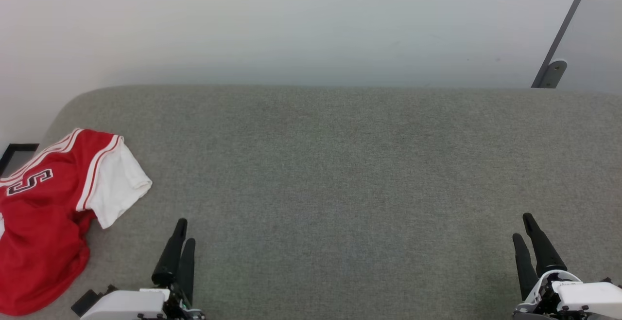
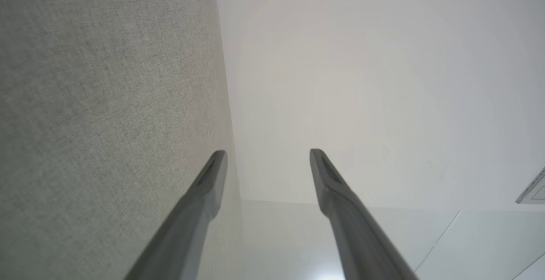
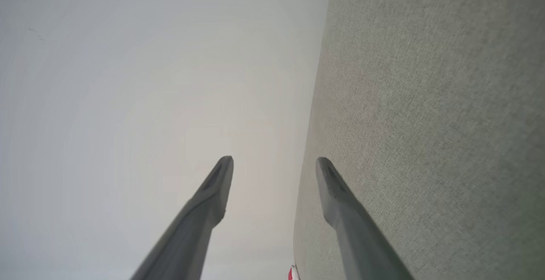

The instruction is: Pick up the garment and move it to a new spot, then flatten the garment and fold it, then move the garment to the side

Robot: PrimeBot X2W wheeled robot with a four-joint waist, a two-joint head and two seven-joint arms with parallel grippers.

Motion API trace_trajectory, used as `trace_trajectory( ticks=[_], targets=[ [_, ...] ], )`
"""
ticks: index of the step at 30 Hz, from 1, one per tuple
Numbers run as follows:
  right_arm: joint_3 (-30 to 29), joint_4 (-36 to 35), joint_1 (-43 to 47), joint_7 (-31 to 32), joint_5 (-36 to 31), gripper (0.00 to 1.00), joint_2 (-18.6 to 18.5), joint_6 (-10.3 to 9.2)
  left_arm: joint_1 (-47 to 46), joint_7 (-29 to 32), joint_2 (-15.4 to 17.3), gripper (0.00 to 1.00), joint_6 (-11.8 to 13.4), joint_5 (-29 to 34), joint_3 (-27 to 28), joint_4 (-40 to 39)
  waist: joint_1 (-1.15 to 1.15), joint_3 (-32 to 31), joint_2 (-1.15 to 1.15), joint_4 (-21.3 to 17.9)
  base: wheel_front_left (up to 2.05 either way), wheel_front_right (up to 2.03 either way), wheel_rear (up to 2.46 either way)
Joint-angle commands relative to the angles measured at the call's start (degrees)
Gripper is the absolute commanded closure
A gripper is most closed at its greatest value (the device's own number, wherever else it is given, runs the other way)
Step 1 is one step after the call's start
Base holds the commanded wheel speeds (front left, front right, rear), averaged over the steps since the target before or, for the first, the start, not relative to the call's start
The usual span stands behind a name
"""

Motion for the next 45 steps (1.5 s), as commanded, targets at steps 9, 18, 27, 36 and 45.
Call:
trace_trajectory(
  ticks=[9, 18, 27, 36, 45],
  targets=[
    [1.94, -2.68, -1.22, -2.35, -1.91, 0.0, -0.84, -0.01, -0.33, -2.48, 1.18, 0.0, 0.54, 2.43, -1.53, -3.37, 0.0, -0.08, 0.0, -0.08, 0.0, 0.0, 0.0],
    [4.19, -3.29, -1.59, -4.89, -6.61, 0.0, -3.02, -0.01, 0.1, -4.87, 2.98, 0.0, 1.31, 7.03, -2.98, -4.74, 0.0, -0.15, 0.0, -0.24, 0.0, 0.0, 0.0],
    [6.47, -1.85, -2.25, -7.2, -15.81, 0.0, -5.83, -0.02, 0.32, -7.22, 5.14, 0.0, 3.02, 16.45, -4.64, -5.29, 0.0, -0.23, 0.0, -0.43, 0.0, 0.0, 0.0],
    [6.69, 0.22, -2.84, -9.11, -28.42, 0.0, -6.64, -0.02, 0.84, -9.06, 6.39, 0.0, 4.25, 27.44, -4.98, -5.8, 0.0, -0.39, 0.0, -0.69, 0.0, 0.0, 0.0],
    [6.48, 1.08, -2.88, -9.74, -38.8, 0.0, -6.95, -0.02, 1.26, -10.72, 7.12, 0.0, 3.89, 39.88, -5.26, -5.79, 0.0, -0.58, 0.0, -0.85, 0.0, 0.0, 0.0]
  ],
)
